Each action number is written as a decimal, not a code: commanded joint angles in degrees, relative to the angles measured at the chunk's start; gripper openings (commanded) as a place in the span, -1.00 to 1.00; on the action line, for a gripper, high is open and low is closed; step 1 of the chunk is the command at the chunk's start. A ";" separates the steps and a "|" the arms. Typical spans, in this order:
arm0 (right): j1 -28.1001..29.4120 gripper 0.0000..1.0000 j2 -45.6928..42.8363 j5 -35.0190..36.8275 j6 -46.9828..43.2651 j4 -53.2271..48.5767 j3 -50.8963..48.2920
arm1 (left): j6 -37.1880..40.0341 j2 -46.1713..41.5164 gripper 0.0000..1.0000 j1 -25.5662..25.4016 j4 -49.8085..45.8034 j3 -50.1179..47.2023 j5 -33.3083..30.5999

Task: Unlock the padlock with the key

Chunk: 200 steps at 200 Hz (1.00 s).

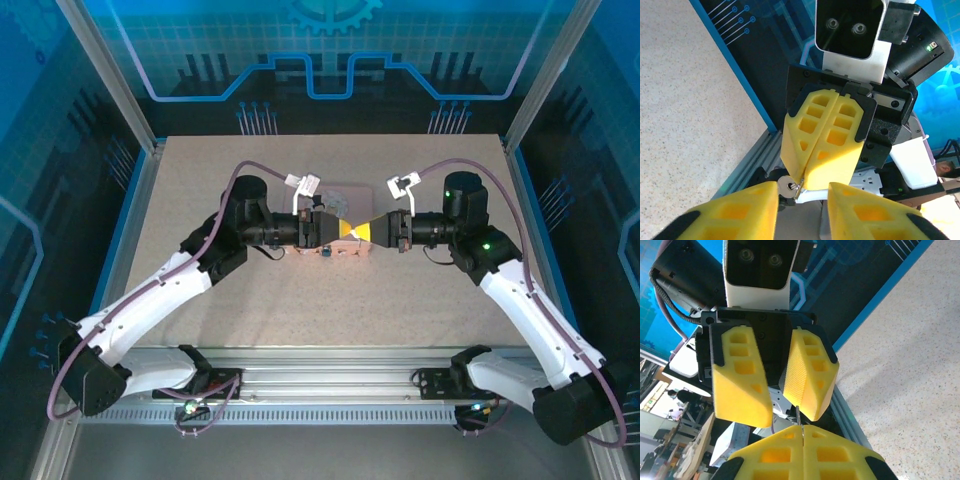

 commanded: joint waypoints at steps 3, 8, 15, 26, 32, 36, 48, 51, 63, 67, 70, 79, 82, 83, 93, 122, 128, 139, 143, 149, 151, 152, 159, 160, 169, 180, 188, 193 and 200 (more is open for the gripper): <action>-0.21 -1.00 0.28 -2.11 -1.38 -1.70 2.06 | 0.20 0.53 -0.53 0.41 0.94 1.96 2.39; -0.21 -1.00 0.37 -2.23 -1.35 -1.60 2.04 | 0.22 0.65 -0.59 0.41 0.99 2.05 2.43; -0.12 -1.00 0.52 -2.33 -1.26 -1.59 2.12 | 0.20 0.82 -0.72 0.41 1.12 2.14 2.51; -0.09 -1.00 0.77 -2.72 -1.30 -1.48 2.08 | 0.23 1.10 -0.83 0.35 1.23 2.15 2.60; -0.07 -1.00 0.90 -2.72 -1.41 -1.57 2.16 | 0.14 1.19 -0.96 0.41 1.43 2.09 2.68; -0.03 -1.00 0.99 -2.68 -1.43 -1.67 2.19 | 0.14 1.27 -1.00 0.35 1.73 2.06 2.82; -0.12 -1.00 1.12 -2.66 -1.46 -1.72 2.15 | 0.01 1.19 -1.00 0.28 2.38 1.73 3.06; -0.16 -1.00 1.16 -2.53 -1.34 -1.68 2.10 | -0.08 1.11 -1.00 0.24 2.43 1.69 2.90; -0.18 -1.00 0.92 -1.92 -0.48 -0.53 1.71 | -0.04 0.74 -1.00 0.23 2.47 1.33 1.99; -0.22 -0.98 0.76 -1.73 0.06 0.32 1.42 | -0.08 0.52 -1.00 0.28 2.48 1.15 1.52; -0.26 -0.93 0.61 -1.55 0.63 1.06 1.17 | -0.11 0.41 -1.00 0.30 2.53 1.03 1.16; -0.32 -0.70 0.08 -0.78 2.50 3.77 0.14 | -0.30 0.03 -1.00 0.23 2.70 0.47 -0.13; -0.30 -0.63 -0.14 -0.43 3.52 4.74 -0.37 | -0.50 -0.15 -1.00 0.23 2.71 0.33 -0.58; -0.30 -0.61 -0.24 -0.28 3.81 5.13 -0.52 | -0.53 -0.18 -1.00 0.23 2.72 0.27 -0.75; -0.29 -0.38 -0.99 1.14 7.07 9.30 -2.40 | -1.08 -0.63 -1.00 0.31 3.49 -0.45 -2.07; 0.27 -0.04 -3.66 6.86 15.61 20.49 -8.29 | -2.71 -1.18 -1.00 0.32 6.23 -2.15 -3.84; 0.43 -0.04 -4.28 7.96 16.33 21.75 -10.21 | -2.91 -1.18 -1.00 0.33 6.33 -2.25 -4.04; 0.75 -0.03 -5.29 9.70 17.96 23.97 -11.99 | -2.90 -1.23 -1.00 0.32 6.41 -2.34 -4.48; 0.84 -0.04 -5.54 9.99 18.34 24.60 -12.35 | -2.94 -1.27 -1.00 0.32 6.51 -2.33 -4.59; 1.02 -0.05 -5.68 10.09 18.51 25.13 -12.61 | -2.94 -1.27 -1.00 0.32 6.44 -2.35 -4.69; 1.13 -0.06 -5.73 10.10 18.54 25.20 -12.62 | -2.94 -1.27 -1.00 0.32 6.49 -2.34 -4.76; 1.21 -0.06 -5.75 10.08 18.53 25.21 -12.62 | -2.94 -1.27 -1.00 0.32 6.54 -2.34 -4.72; 1.60 -0.08 -5.69 10.07 18.37 25.06 -12.65 | -3.07 -1.23 -1.00 0.34 6.66 -2.42 -4.72; 1.67 -0.08 -5.69 10.07 18.35 25.05 -12.63 | -3.09 -1.21 -1.00 0.33 6.72 -2.42 -4.75; 2.02 -0.11 -5.67 10.04 18.25 25.39 -12.63 | -3.25 -1.10 -1.00 0.34 6.87 -2.42 -4.66; 2.33 -0.13 -5.77 10.48 18.25 25.66 -12.63 | -3.47 -0.92 -1.00 0.33 7.01 -2.42 -4.52; 2.40 -0.13 -5.78 10.76 18.34 25.89 -12.66 | -3.64 -0.83 -1.00 0.32 7.17 -2.58 -4.43; 2.43 -0.12 -5.78 10.77 18.53 26.30 -12.68 | -3.74 -0.83 -1.00 0.32 7.20 -2.67 -4.51; 2.50 -0.11 -5.78 10.86 19.13 27.59 -12.87 | -3.85 -0.83 -1.00 0.32 7.38 -2.94 -4.60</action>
